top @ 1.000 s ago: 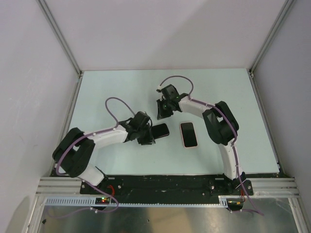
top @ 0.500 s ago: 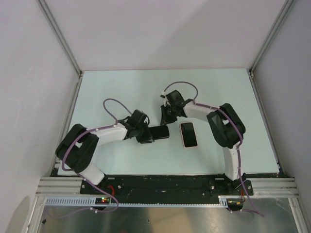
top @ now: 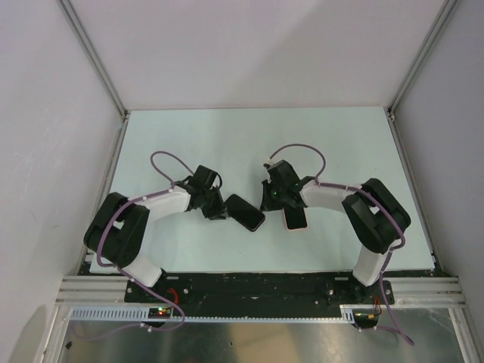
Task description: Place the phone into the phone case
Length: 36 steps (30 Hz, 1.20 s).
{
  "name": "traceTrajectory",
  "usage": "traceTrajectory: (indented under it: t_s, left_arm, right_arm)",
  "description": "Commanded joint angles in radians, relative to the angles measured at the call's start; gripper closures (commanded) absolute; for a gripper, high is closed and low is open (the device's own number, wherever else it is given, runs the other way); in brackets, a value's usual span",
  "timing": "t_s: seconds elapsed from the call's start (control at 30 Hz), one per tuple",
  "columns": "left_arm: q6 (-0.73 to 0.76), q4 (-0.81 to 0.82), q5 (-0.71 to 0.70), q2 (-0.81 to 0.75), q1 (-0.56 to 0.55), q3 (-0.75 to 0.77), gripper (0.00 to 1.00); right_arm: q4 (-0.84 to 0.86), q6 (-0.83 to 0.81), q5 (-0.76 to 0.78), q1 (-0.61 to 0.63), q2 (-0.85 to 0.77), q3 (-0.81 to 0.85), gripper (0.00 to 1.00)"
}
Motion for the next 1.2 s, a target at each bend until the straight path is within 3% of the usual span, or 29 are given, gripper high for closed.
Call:
traceTrajectory:
  t_s: [0.0, 0.23, 0.4, 0.53, 0.73, 1.17]
  left_arm:
    - [0.055, 0.044, -0.132, 0.017, 0.035, 0.065, 0.75]
    - [0.076, 0.024, -0.104, 0.002, 0.039, 0.082, 0.74]
    - [0.05, 0.025, -0.097, -0.106, 0.007, 0.01, 0.73]
    - [0.001, 0.026, -0.126, -0.173, -0.062, -0.037, 0.71]
    - [-0.048, 0.026, -0.16, -0.166, -0.151, -0.034, 0.7]
    - [-0.059, 0.032, -0.164, -0.092, -0.191, -0.001, 0.7]
  right_arm:
    - [-0.115, 0.05, -0.049, 0.056, -0.035, -0.055, 0.93]
    - [-0.143, 0.055, 0.027, 0.052, -0.091, -0.078, 0.92]
    - [-0.13, 0.065, 0.107, 0.019, -0.195, -0.109, 0.75]
    - [-0.096, 0.056, 0.104, 0.032, -0.243, -0.11, 0.67]
    - [-0.077, 0.045, 0.082, 0.075, -0.194, -0.079, 0.66]
    - [-0.107, 0.035, 0.134, 0.133, -0.1, -0.01, 0.72]
